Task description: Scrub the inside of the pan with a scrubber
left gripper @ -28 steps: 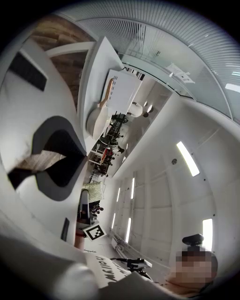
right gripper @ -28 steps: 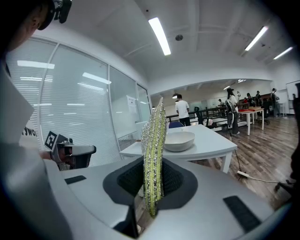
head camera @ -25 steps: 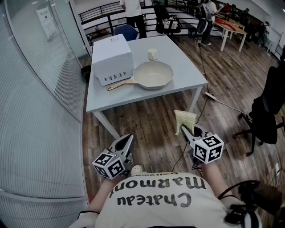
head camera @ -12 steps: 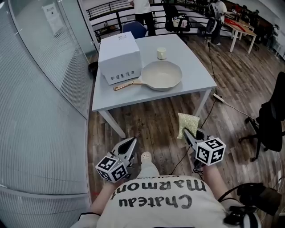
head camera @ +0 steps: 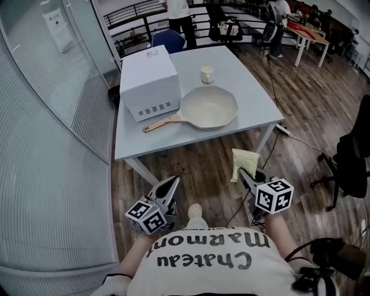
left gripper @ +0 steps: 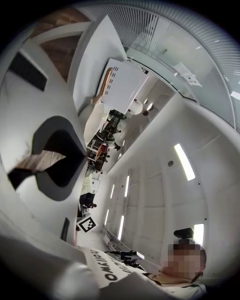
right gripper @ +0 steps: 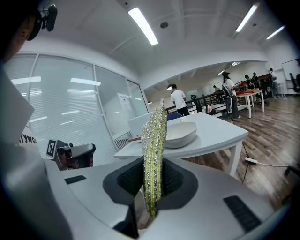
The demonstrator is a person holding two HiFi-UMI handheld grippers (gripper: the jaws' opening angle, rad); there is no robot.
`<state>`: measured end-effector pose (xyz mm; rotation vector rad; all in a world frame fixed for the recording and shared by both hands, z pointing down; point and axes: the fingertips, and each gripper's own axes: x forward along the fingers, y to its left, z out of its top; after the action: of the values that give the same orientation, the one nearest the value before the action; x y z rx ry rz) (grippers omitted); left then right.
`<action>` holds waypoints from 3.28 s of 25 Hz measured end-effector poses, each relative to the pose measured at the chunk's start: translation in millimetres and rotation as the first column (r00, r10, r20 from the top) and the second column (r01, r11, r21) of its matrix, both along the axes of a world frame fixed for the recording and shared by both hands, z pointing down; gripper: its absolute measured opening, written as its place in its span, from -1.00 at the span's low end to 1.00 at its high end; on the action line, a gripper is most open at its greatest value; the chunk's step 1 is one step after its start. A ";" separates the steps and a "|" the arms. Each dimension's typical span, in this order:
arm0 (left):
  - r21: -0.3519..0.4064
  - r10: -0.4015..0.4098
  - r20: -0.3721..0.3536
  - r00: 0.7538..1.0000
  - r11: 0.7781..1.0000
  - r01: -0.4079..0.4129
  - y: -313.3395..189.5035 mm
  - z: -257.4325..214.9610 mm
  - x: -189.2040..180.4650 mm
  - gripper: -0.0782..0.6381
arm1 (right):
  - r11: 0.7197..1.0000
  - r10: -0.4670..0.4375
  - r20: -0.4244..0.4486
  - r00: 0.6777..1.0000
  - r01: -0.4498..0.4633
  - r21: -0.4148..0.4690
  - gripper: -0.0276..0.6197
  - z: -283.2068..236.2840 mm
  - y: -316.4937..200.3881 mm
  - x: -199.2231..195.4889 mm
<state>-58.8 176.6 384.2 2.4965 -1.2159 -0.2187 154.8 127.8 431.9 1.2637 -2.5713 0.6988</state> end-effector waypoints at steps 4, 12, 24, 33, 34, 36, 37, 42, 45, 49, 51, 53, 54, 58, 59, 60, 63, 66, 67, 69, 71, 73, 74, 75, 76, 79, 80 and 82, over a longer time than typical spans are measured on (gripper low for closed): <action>0.024 0.009 -0.007 1.000 1.000 -0.009 -52.0 -7.0 -19.1 -0.79 | 1.000 0.022 -0.024 0.999 -0.022 0.015 -0.75 -9.3 -49.4 -13.3; 0.032 0.041 -0.088 0.995 0.999 -0.038 -148.0 -25.4 -60.5 -0.79 | 0.997 0.049 -0.052 0.997 -0.046 0.062 -0.75 -36.7 -138.6 -45.6; 0.062 0.072 0.129 0.989 0.995 -0.081 -237.5 -18.9 -97.6 -0.82 | 0.992 0.096 -0.079 0.992 -0.089 0.085 -0.75 -36.4 -222.2 -83.5; -0.050 0.224 0.446 0.867 0.973 -0.225 -283.6 16.1 -78.5 -0.30 | 0.995 0.088 -0.095 0.992 -0.084 0.049 -0.75 -22.1 -242.0 -86.8; -0.091 0.266 0.424 0.866 0.964 -0.251 -287.3 21.1 -72.5 -0.09 | 0.996 0.086 -0.101 0.991 -0.082 0.042 -0.75 -19.5 -244.3 -85.5; -0.148 0.322 0.418 0.850 0.947 -0.285 -295.8 29.5 -63.1 0.10 | 0.996 0.081 -0.111 0.991 -0.077 0.033 -0.75 -15.2 -252.2 -83.9; -0.162 0.334 0.459 0.823 0.943 -0.292 -301.1 35.4 -60.3 0.11 | 0.997 0.080 -0.109 0.991 -0.077 0.031 -0.75 -14.0 -257.9 -83.5; -0.240 0.379 0.709 0.595 0.923 -0.301 -316.3 81.7 -58.6 0.17 | 1.000 0.018 -0.082 0.996 -0.017 0.011 -0.75 -7.0 -289.2 -94.4; -0.304 0.414 0.763 0.496 0.908 -0.289 -318.3 103.0 -61.4 0.17 | 0.998 -0.051 -0.096 0.994 0.049 -0.026 -0.75 7.3 -309.2 -103.7; -0.396 0.474 0.755 0.453 0.880 -0.262 -320.2 124.0 -57.6 0.17 | 0.968 -0.244 -0.014 0.970 0.243 -0.061 -0.75 11.1 -326.7 -132.7; -0.436 0.494 0.738 0.460 0.869 -0.233 -322.1 133.4 -57.7 0.18 | 0.930 -0.357 0.034 0.934 0.358 -0.087 -0.75 17.7 -328.4 -153.0; -0.464 0.502 0.745 0.439 0.863 -0.200 -322.8 142.1 -61.6 0.19 | 0.873 -0.468 0.063 0.881 0.473 -0.123 -0.75 31.2 -325.6 -172.4; -0.472 0.504 0.752 0.425 0.861 -0.187 -323.7 145.1 -63.4 0.18 | 0.842 -0.520 0.064 0.852 0.524 -0.130 -0.75 37.9 -324.9 -181.4; -0.499 0.508 0.767 0.390 0.856 -0.134 -331.8 151.9 -67.7 0.13 | 0.751 -0.655 -0.019 0.755 0.648 -0.124 -0.75 63.5 -330.1 -211.4; -0.506 0.511 0.768 0.387 0.854 -0.124 -333.5 153.0 -68.7 0.14 | 0.733 -0.677 -0.043 0.734 0.668 -0.130 -0.75 69.9 -330.5 -217.8; -0.516 0.519 0.764 0.385 0.848 -0.120 -334.5 153.8 -69.1 0.14 | 0.711 -0.701 -0.060 0.711 0.689 -0.138 -0.75 75.9 -329.6 -224.0; -0.551 0.558 0.739 0.379 0.823 -0.138 -333.3 154.2 -66.8 0.10 | 0.653 -0.756 -0.075 0.651 0.740 -0.161 -0.75 89.1 -327.1 -238.0; -0.553 0.582 0.743 0.332 0.812 -0.187 -327.6 157.0 -61.7 -0.07 | 0.596 -0.801 -0.055 0.597 0.784 -0.174 -0.75 95.9 -328.1 -246.0; -0.549 0.582 0.746 0.324 0.813 -0.196 -326.7 157.7 -60.7 -0.07 | 0.577 -0.815 -0.058 0.576 0.798 -0.174 -0.75 97.8 -328.5 -248.7; -0.540 0.580 0.746 0.327 0.814 -0.212 -326.0 156.8 -58.9 -0.08 | 0.547 -0.836 -0.060 0.546 0.818 -0.180 -0.75 101.5 -330.1 -253.3; -0.541 0.587 0.748 0.308 0.809 -0.228 -325.4 155.8 -57.8 -0.08 | 0.538 -0.842 -0.061 0.536 0.824 -0.175 -0.75 103.8 -334.0 -255.6; -0.554 0.605 0.748 0.273 0.795 -0.247 -323.6 155.8 -56.9 -0.07 | 0.564 -0.826 -0.087 0.557 0.812 -0.152 -0.75 105.2 -341.5 -255.9; -0.560 0.615 0.745 0.257 0.787 -0.258 -322.5 155.8 -56.3 -0.07 | 0.585 -0.811 -0.104 0.576 0.799 -0.142 -0.75 106.0 -346.0 -255.8; -0.567 0.624 0.742 0.243 0.779 -0.269 -321.4 155.8 -55.8 -0.07 | 0.608 -0.794 -0.120 0.596 0.782 -0.135 -0.75 106.6 -350.9 -255.8; -0.572 0.633 0.738 0.233 0.771 -0.280 -320.4 155.7 -55.5 -0.08 | 0.633 -0.774 -0.136 0.619 0.763 -0.129 -0.75 107.1 -356.1 -255.8; -0.578 0.646 0.732 0.217 0.758 -0.303 -319.5 154.9 -56.0 -0.08 | 0.706 -0.708 -0.166 0.686 0.696 -0.131 -0.75 108.4 -372.1 -256.1; -0.578 0.646 0.733 0.212 0.756 -0.308 -319.8 154.5 -56.4 -0.08 | 0.725 -0.688 -0.166 0.706 0.674 -0.139 -0.75 108.8 -376.7 -256.1; -0.580 0.648 0.736 0.195 0.753 -0.313 -319.8 154.1 -57.0 -0.08 | 0.770 -0.638 -0.162 0.753 0.618 -0.158 -0.75 110.5 -387.1 -254.6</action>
<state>-115.8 -143.3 538.3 2.4867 -0.4701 1.6617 -99.9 -259.3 542.4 0.3410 -2.5045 0.4960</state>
